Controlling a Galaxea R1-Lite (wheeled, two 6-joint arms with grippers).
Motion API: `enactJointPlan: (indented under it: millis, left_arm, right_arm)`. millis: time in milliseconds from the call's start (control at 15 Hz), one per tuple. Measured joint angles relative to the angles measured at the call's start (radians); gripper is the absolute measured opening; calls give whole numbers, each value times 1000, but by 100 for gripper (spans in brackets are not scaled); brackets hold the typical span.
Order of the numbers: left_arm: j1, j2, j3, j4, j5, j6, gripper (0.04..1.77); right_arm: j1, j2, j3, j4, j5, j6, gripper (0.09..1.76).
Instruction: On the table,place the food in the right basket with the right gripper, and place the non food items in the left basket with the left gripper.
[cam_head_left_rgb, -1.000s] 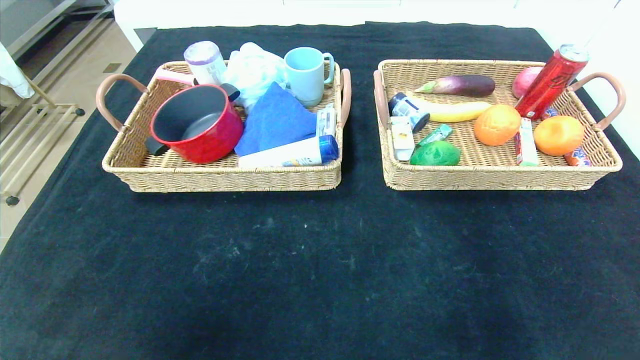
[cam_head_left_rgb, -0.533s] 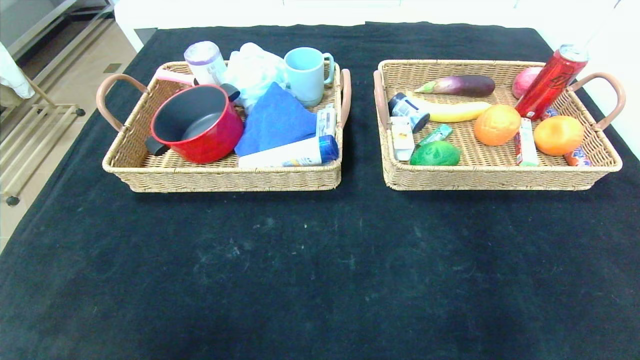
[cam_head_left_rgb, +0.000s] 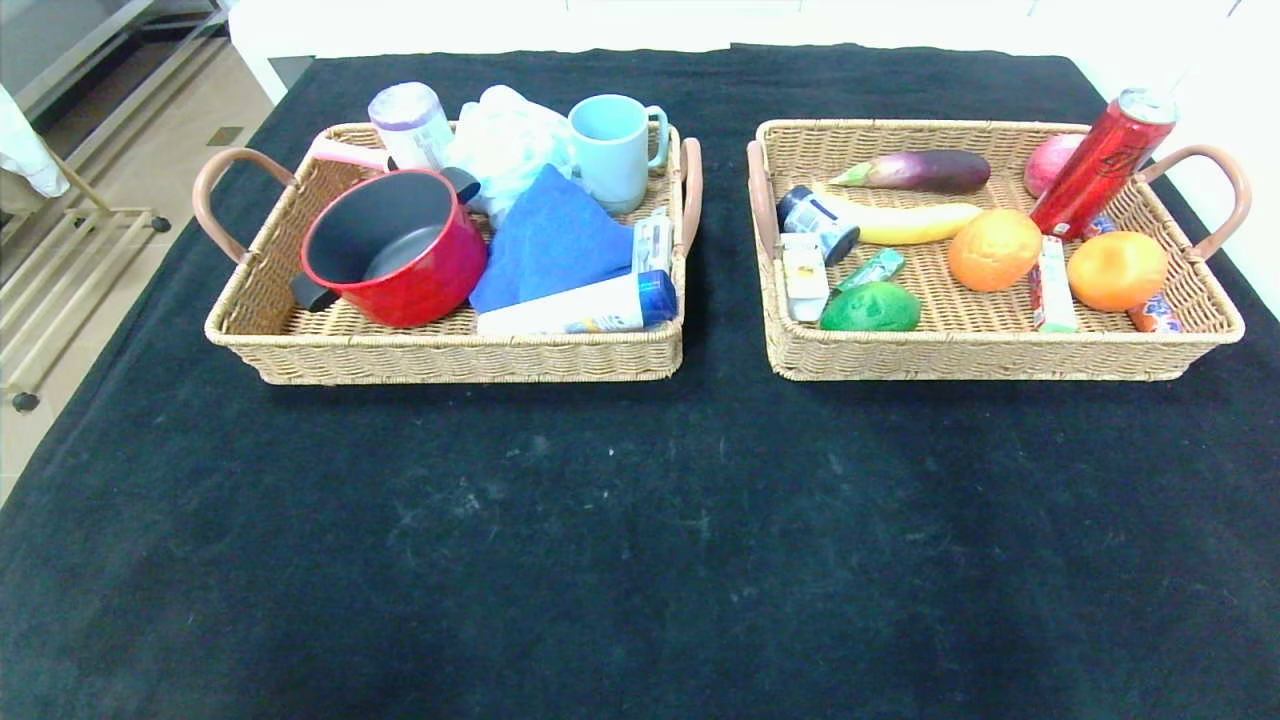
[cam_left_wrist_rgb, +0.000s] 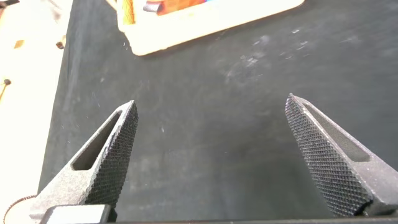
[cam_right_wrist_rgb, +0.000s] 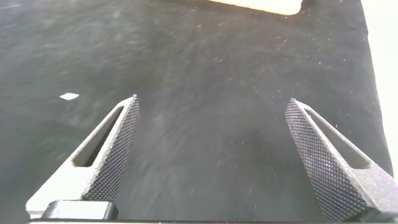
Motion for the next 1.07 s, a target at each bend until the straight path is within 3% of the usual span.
enactJointPlan:
  millis: [133, 333, 467, 867, 1067]
  left_arm:
    - [0, -3, 130, -95, 22, -6, 172]
    - [0, -4, 233, -113, 57, -9, 172]
    - [0, -5, 267, -120, 86, -34, 172]
    - [0, -5, 288, -109, 82, -53, 172]
    - [0, -5, 291, -108, 95, -147, 172]
  right_arm:
    - [0, -3, 140, -176, -25, -2, 171]
    - [0, -4, 335, -374, -71, -2, 171]
    - [0, -4, 389, -370, -107, 12, 171]
    - [0, -4, 405, -362, -119, 58, 171]
    - [0, -4, 405, -363, -123, 77, 171]
